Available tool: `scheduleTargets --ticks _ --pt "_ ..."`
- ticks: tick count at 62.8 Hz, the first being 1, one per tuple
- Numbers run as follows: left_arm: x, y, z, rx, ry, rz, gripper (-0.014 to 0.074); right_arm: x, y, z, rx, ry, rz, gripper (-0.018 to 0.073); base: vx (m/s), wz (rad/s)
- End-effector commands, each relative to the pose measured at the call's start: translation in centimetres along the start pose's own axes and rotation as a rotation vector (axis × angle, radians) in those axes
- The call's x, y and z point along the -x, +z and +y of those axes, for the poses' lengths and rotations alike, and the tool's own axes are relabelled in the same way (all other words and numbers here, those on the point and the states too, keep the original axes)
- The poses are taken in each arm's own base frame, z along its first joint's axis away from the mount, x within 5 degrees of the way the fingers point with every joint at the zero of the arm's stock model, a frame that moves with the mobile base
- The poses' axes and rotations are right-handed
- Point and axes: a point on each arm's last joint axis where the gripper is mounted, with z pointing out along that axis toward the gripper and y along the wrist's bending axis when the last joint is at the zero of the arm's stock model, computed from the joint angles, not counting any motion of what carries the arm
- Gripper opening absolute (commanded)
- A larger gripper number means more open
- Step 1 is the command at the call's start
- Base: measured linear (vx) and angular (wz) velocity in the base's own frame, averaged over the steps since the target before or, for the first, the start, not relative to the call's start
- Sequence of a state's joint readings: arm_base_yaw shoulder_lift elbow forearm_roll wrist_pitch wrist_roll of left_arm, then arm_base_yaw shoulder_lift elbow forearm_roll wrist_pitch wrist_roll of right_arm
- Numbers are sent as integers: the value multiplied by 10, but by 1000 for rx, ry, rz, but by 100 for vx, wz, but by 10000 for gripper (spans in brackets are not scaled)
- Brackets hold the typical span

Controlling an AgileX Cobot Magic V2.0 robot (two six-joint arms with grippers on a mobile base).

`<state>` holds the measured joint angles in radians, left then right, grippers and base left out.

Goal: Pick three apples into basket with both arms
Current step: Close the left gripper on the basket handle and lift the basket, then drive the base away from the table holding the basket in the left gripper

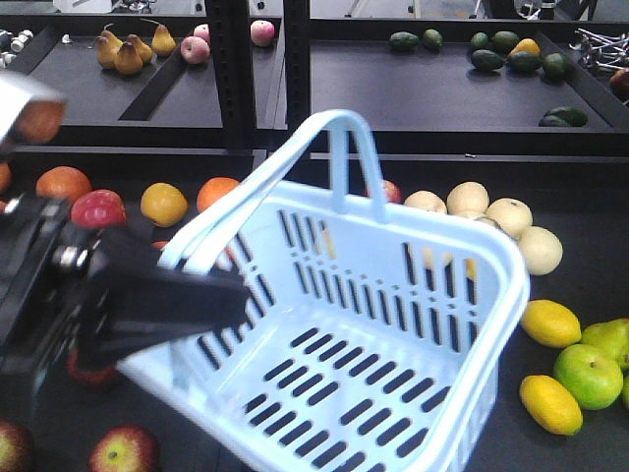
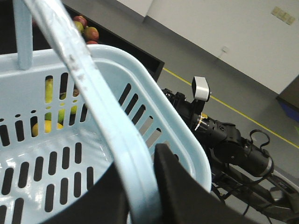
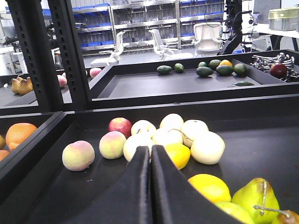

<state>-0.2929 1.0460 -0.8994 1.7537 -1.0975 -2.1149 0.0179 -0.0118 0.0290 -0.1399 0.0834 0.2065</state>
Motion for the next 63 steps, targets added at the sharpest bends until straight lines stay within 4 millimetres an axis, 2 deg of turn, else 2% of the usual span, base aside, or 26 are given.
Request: scheduleTargets --ticks 1,7,15,29,63 --pt "-11 -11 -13 66 33 -17 -8 3 -1 1 7 -12 -70 -8 0 0" --pt "-25 -17 -19 83 38 -32 -8 3 -1 1 7 -12 -70 -8 0 0" --pt "-33 -22 -26 91 53 -48 -8 3 -1 1 7 -12 -70 -8 0 0" --pt "-35 -26 -35 67 77 -50 -8 3 -1 1 7 -12 -70 -8 0 0" --pt "-35 -26 -35 68 79 -47 -7 3 -1 1 7 -12 -70 -8 0 0"
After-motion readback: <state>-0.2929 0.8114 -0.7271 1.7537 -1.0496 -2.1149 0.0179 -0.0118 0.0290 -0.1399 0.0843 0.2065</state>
